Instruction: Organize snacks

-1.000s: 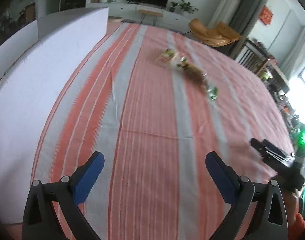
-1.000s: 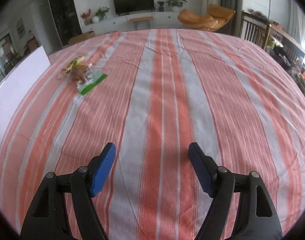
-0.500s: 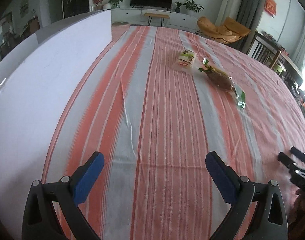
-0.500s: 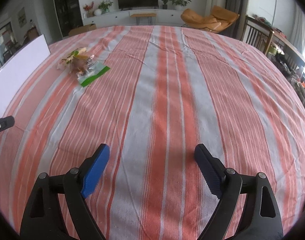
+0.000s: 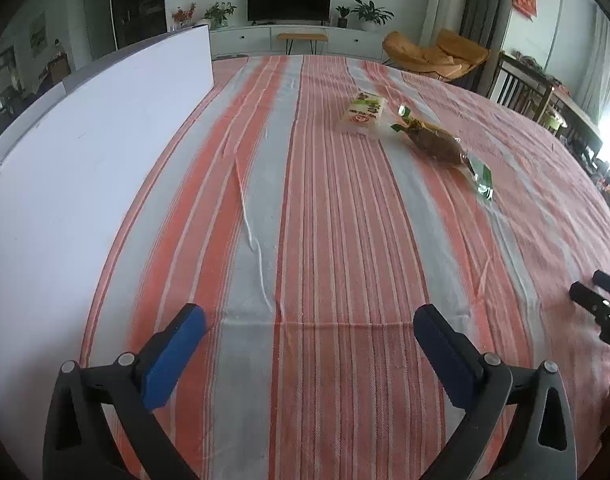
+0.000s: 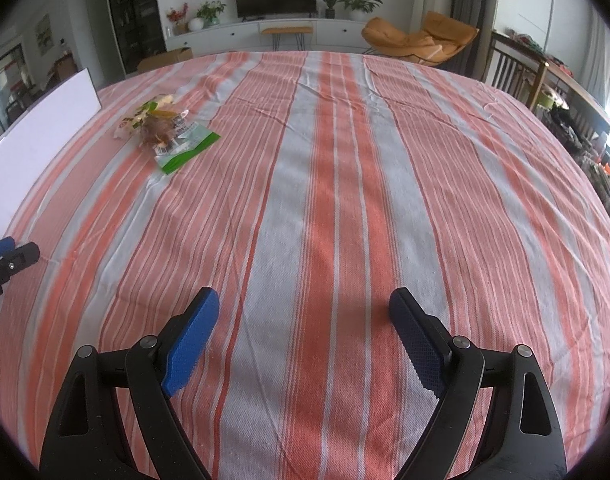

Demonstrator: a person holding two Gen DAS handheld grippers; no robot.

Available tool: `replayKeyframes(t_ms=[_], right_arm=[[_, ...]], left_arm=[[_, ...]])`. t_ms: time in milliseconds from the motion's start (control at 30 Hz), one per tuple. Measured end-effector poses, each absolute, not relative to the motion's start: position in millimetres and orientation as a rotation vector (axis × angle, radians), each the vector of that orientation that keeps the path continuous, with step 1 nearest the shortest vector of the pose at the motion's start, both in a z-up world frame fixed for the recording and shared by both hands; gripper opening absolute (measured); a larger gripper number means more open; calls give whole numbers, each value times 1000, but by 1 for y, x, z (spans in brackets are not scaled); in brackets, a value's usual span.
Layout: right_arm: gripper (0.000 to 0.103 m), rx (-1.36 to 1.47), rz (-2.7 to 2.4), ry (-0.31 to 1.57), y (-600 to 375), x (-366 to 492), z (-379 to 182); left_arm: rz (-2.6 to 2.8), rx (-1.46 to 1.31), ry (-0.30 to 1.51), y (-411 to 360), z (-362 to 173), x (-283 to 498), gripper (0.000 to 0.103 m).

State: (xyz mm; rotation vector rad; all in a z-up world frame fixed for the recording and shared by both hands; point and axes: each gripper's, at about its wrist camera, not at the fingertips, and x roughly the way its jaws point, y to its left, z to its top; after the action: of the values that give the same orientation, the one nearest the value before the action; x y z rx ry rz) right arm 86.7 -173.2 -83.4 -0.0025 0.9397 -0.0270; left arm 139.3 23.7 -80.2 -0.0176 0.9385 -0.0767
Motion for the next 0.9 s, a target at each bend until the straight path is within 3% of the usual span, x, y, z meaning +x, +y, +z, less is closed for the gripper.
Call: replayKeyframes(t_ms=[900], right_arm=[[89,-3,-28,940,-173,86,-83]], left_arm=[[-59,24,948,18,-82,141,103]])
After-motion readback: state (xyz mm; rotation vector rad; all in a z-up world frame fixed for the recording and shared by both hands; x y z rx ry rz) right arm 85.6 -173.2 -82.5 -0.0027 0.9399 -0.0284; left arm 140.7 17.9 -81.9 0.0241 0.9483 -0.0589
